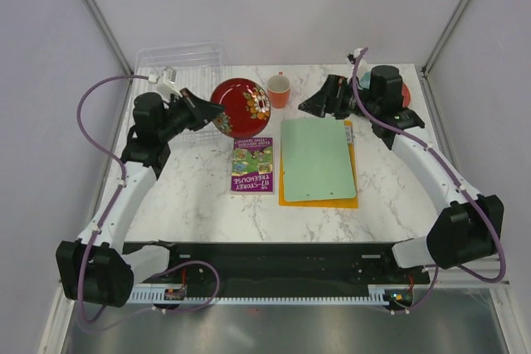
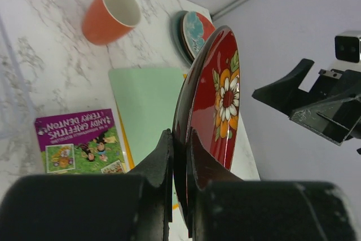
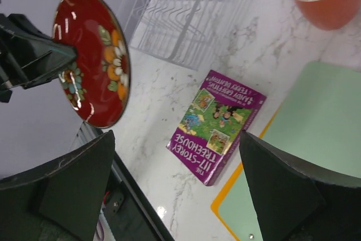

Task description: Unload the plates from the dish rack

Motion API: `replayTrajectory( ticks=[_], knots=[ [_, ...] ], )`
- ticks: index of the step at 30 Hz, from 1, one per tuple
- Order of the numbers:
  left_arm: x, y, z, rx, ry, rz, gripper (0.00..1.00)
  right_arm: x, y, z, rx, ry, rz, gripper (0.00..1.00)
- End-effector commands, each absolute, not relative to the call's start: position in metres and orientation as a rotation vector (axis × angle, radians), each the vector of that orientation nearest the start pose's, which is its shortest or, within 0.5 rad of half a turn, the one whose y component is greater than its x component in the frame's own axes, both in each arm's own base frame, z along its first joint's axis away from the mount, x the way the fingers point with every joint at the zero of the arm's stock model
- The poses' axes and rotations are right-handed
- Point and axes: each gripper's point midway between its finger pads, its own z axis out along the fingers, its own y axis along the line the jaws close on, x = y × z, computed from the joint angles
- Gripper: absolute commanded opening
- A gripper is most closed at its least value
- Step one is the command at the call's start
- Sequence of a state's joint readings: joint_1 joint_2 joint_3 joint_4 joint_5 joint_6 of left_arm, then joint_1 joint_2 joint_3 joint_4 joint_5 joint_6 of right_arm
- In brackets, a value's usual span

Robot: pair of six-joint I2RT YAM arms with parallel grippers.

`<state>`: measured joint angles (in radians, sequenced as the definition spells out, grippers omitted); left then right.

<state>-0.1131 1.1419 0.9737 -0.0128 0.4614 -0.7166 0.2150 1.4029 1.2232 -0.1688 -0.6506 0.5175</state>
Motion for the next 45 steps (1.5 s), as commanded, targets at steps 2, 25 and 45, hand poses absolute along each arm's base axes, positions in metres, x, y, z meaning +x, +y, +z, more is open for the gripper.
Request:
replayTrajectory(
  ticks=[2,25,45],
  knots=[
    [0.344,-0.171,0.349,-0.163,1.656,-1.169,0.02,0.352,0.252,0.303,-0.269,1.923,1.191,0.98],
    [0.322,-0.203,0.332,-0.121,1.706,-1.185,0.02,0.352,0.321,0.291,-0.376,1.937,1.214,0.64],
    [0.318,-0.192,0.305,-0.157,1.767,-1.104,0.09,0.380,0.299,0.296,-0.315,1.911,1.052,0.00]
  ],
)
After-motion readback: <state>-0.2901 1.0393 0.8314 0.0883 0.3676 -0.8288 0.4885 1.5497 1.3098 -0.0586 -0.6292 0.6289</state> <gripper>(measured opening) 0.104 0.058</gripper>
